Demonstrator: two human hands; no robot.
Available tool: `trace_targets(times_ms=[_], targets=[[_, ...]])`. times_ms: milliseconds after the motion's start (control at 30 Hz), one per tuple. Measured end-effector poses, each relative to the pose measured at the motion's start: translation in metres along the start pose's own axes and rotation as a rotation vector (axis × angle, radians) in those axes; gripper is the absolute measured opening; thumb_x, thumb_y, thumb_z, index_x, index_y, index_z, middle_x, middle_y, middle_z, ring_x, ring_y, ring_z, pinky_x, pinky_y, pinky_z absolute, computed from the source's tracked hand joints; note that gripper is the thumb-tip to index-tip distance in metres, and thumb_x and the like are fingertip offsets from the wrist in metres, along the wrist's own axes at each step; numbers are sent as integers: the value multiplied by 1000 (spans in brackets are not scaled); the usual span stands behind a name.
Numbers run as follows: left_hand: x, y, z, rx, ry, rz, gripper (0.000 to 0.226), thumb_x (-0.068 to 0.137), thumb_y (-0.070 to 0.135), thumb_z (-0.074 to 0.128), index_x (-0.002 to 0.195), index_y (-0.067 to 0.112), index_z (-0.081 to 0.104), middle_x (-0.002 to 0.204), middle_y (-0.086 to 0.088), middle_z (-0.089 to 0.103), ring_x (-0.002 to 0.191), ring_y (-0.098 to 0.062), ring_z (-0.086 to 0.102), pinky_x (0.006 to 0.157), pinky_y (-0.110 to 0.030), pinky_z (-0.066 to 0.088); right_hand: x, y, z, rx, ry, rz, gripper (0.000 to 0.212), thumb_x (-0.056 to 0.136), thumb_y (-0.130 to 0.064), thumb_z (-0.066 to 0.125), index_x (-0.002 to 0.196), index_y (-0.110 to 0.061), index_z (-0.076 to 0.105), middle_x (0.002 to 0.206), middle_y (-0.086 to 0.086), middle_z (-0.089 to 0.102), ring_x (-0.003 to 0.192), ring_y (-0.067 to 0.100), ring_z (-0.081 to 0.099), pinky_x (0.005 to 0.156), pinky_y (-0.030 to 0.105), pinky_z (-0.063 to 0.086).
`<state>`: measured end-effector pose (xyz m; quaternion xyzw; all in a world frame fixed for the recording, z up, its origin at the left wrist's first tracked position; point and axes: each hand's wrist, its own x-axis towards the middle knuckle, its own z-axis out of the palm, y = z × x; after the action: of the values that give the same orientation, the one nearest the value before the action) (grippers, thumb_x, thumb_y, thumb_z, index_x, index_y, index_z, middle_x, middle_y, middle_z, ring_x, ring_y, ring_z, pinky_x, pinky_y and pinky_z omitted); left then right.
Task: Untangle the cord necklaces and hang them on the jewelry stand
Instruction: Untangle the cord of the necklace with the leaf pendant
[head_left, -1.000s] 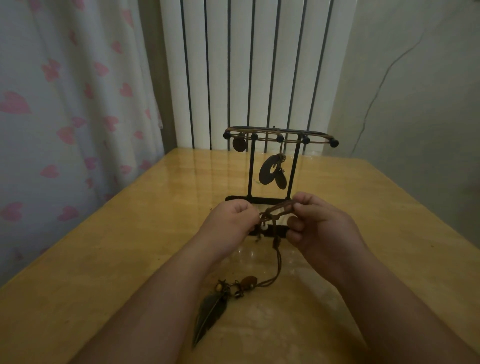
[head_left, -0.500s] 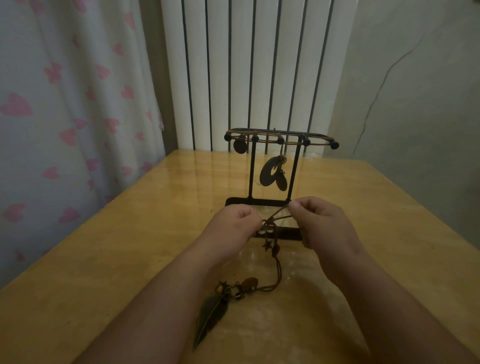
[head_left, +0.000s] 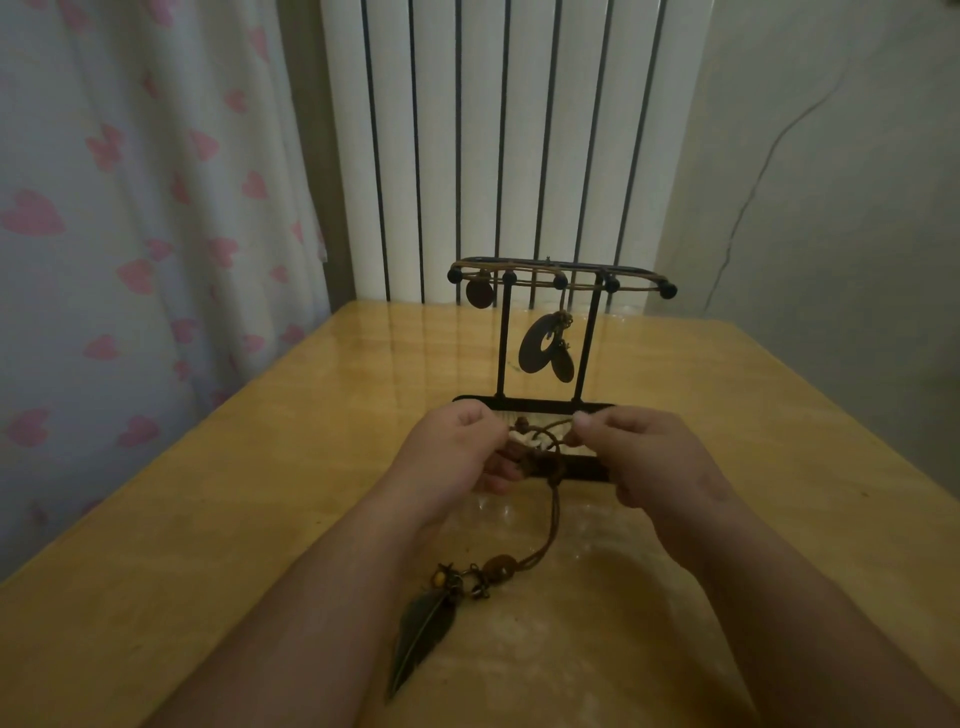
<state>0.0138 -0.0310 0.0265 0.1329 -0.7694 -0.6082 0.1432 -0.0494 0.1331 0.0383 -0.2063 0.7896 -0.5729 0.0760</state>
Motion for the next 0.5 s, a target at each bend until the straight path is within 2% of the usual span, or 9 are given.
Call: trace_targets(times_ms=[133, 200, 267, 333, 500], targets=[[-1, 2, 0, 58, 88, 24, 16, 88, 8, 58, 75, 17, 56, 65, -3, 63, 56, -15, 54, 52, -26, 42, 3, -1, 2, 203, -31, 113, 41, 99, -42, 44, 76, -14, 64, 58, -6, 48, 63, 17, 39, 59, 31, 33], [-1, 3, -1, 52, 91, 17, 14, 84, 4, 60, 76, 15, 58, 64, -5, 60, 54, -14, 50, 51, -27, 41, 3, -3, 3, 299, -57, 149, 42, 100, -41, 42, 78, -12, 64, 52, -7, 43, 56, 14, 35, 56, 30, 30], [-3, 5, 0, 55, 69, 1, 14, 82, 1, 58, 81, 15, 60, 75, -12, 64, 58, -16, 51, 53, -28, 42, 3, -4, 6, 366, -110, 134, 38, 101, -37, 43, 79, -12, 63, 53, -5, 38, 52, 12, 32, 53, 29, 28], [-4, 7, 1, 69, 27, -10, 18, 84, 2, 57, 88, 18, 63, 86, -11, 68, 66, -17, 56, 58, -29, 44, 3, -4, 7, 388, -137, 122, 36, 101, -35, 44, 82, -11, 63, 55, -4, 38, 51, 11, 31, 52, 28, 27], [-6, 7, 3, 134, -113, 7, 40, 87, 1, 53, 116, 28, 62, 110, 6, 64, 97, -13, 60, 69, -27, 45, 4, -1, 6, 410, -158, 111, 35, 101, -35, 43, 84, -12, 62, 57, -4, 38, 51, 11, 32, 52, 28, 27]])
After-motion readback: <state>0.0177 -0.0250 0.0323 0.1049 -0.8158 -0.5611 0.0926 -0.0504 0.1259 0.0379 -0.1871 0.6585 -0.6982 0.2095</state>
